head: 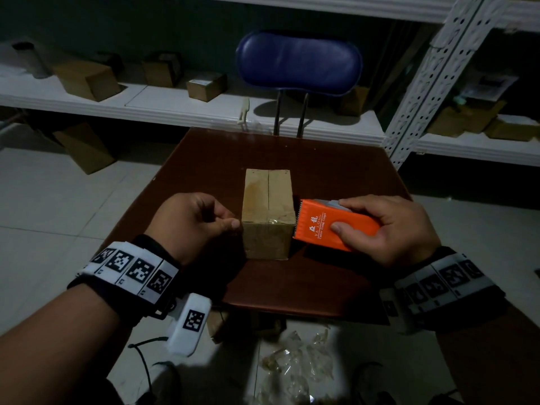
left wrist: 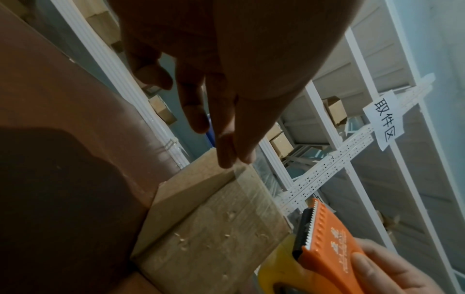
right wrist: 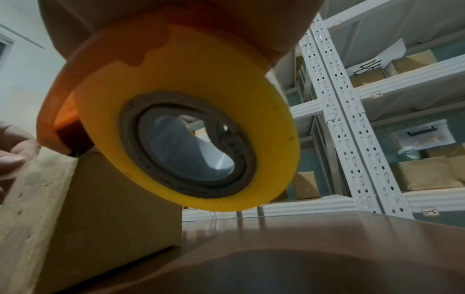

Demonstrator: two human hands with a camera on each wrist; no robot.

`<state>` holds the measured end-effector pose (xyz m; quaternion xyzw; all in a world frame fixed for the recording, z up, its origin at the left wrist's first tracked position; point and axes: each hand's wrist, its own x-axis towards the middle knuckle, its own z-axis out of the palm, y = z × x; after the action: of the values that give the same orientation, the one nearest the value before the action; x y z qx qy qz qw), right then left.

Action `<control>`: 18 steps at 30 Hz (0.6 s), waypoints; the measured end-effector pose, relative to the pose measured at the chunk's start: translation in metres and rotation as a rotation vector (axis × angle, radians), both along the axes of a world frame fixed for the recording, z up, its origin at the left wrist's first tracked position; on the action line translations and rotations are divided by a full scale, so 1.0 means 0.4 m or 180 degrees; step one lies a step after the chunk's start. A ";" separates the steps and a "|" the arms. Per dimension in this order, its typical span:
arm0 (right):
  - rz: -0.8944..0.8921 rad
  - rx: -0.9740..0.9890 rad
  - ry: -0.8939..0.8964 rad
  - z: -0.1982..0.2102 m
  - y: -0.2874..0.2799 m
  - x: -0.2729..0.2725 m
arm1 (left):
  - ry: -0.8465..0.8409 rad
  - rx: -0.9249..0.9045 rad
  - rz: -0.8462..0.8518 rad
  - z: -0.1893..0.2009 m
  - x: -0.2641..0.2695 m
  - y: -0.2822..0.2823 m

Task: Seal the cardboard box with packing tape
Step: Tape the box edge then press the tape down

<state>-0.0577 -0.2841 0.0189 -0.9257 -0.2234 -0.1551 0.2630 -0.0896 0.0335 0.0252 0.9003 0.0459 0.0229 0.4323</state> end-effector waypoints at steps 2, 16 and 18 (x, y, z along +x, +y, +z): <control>-0.0020 -0.0039 -0.0001 -0.002 -0.001 0.002 | -0.0014 0.0124 -0.0001 -0.001 0.001 0.001; 0.0003 -0.0098 -0.0122 0.004 0.004 -0.003 | -0.0745 0.0611 -0.1243 -0.010 0.096 -0.039; 0.0013 -0.0117 -0.0087 0.005 0.002 -0.002 | -0.0632 0.0630 -0.1325 -0.020 0.106 -0.057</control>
<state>-0.0584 -0.2834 0.0208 -0.9277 -0.2316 -0.1630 0.2432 -0.0473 0.0107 0.0170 0.9216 -0.1857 0.0260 0.3398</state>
